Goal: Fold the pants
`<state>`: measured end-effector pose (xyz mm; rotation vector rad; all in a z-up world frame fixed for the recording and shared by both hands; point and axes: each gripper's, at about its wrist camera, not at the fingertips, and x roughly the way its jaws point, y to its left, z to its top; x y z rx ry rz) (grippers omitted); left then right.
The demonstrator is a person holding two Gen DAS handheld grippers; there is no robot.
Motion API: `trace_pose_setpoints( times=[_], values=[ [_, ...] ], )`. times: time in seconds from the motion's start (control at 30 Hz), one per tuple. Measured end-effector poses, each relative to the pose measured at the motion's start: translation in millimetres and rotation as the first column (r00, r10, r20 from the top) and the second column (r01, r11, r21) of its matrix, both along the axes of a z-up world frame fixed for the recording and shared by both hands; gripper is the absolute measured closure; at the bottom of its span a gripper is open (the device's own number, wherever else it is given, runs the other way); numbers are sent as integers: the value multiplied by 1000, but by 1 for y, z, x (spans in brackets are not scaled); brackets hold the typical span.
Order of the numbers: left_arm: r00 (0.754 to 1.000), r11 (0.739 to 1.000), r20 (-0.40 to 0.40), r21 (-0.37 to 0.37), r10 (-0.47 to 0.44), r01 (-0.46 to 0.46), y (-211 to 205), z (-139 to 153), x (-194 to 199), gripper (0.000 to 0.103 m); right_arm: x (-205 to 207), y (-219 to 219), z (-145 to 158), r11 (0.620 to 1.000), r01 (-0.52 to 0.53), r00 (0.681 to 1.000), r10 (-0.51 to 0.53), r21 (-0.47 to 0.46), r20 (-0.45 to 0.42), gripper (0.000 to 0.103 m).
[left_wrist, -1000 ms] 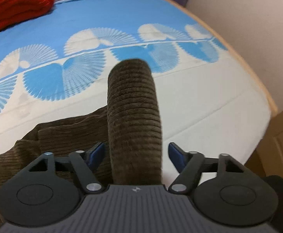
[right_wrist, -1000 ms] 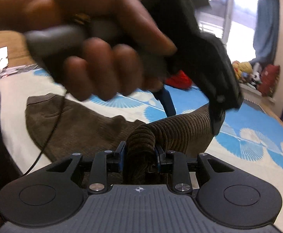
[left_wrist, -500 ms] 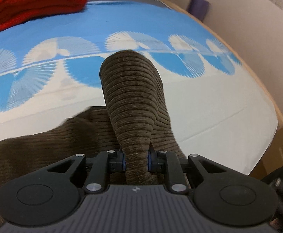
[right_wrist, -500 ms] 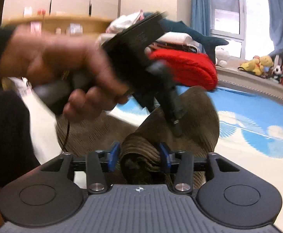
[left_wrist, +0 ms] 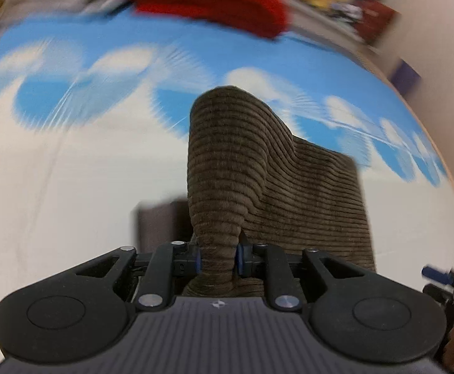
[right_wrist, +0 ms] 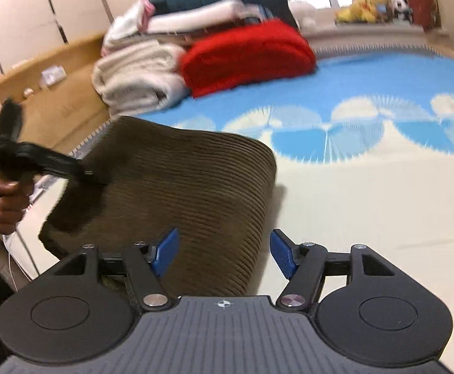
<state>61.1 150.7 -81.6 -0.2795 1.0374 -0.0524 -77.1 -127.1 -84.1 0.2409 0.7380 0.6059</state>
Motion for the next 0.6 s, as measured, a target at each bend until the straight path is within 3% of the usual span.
trace_pose_setpoints(
  times=[0.07,0.1,0.17,0.2,0.27,0.5,0.6],
  values=[
    [997,998,-36,23,66,-65,21,-12,-2,52,6,15,-5,1000,-13,999,13,2,-35,36],
    [997,997,-42,32,65,-64,27,-15,-2,47,11,22,-8,1000,-23,998,23,7,-57,36],
    [995,995,-47,-22,92,-93,39,-21,-1,24,19,34,-12,999,-43,994,45,17,-101,32],
    [993,993,-56,-60,101,-105,40,-25,-1,20,25,39,-16,999,-49,991,51,18,-126,28],
    [993,989,-83,-119,80,-89,40,-36,3,18,39,50,-24,999,-46,982,47,7,-184,24],
    [983,980,-175,-175,61,-92,25,-77,29,16,92,63,-74,995,88,914,-64,41,-402,24],
    [977,979,-202,-178,66,-103,21,-84,37,16,102,72,-80,994,93,915,-61,61,-399,24]
  ],
)
